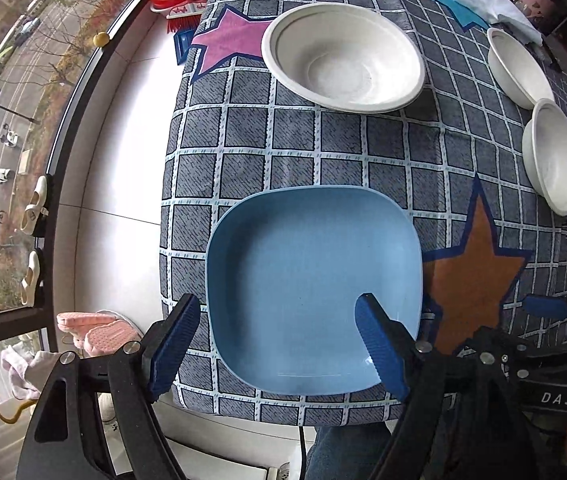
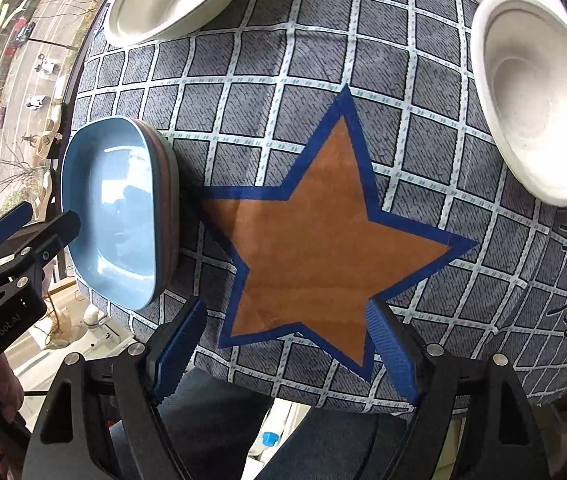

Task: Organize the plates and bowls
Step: 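Reach the right tool to a white paper bowl and grip its rim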

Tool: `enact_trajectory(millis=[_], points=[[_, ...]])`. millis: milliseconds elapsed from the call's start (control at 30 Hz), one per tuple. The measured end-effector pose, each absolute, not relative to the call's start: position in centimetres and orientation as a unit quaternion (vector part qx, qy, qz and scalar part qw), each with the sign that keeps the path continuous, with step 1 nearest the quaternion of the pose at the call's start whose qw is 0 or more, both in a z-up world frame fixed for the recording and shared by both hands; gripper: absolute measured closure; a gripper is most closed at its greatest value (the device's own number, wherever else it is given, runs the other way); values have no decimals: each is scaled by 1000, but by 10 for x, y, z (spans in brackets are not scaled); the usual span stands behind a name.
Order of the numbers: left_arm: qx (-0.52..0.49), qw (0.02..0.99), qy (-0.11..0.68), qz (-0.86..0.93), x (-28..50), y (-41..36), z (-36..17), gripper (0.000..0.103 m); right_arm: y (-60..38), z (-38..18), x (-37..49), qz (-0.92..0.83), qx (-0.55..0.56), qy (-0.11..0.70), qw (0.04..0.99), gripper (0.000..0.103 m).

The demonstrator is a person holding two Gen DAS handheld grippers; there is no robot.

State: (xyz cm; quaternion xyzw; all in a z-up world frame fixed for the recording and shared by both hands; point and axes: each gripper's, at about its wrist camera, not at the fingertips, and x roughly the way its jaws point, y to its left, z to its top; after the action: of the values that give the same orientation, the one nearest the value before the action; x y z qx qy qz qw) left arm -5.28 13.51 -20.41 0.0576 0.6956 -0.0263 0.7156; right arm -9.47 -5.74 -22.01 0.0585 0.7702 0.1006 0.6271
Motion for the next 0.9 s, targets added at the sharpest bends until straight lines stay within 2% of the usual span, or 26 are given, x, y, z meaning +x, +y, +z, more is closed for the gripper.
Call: enact_trajectory(millis=[567,900], points=[[123,698,694,-125,-50,22,-204,20,-150,-224,-133,-10,175,759,627,20],[127,714,675,-138,-18,-46,-198,20,-235,-204,-110,-65,188,728,657,20]])
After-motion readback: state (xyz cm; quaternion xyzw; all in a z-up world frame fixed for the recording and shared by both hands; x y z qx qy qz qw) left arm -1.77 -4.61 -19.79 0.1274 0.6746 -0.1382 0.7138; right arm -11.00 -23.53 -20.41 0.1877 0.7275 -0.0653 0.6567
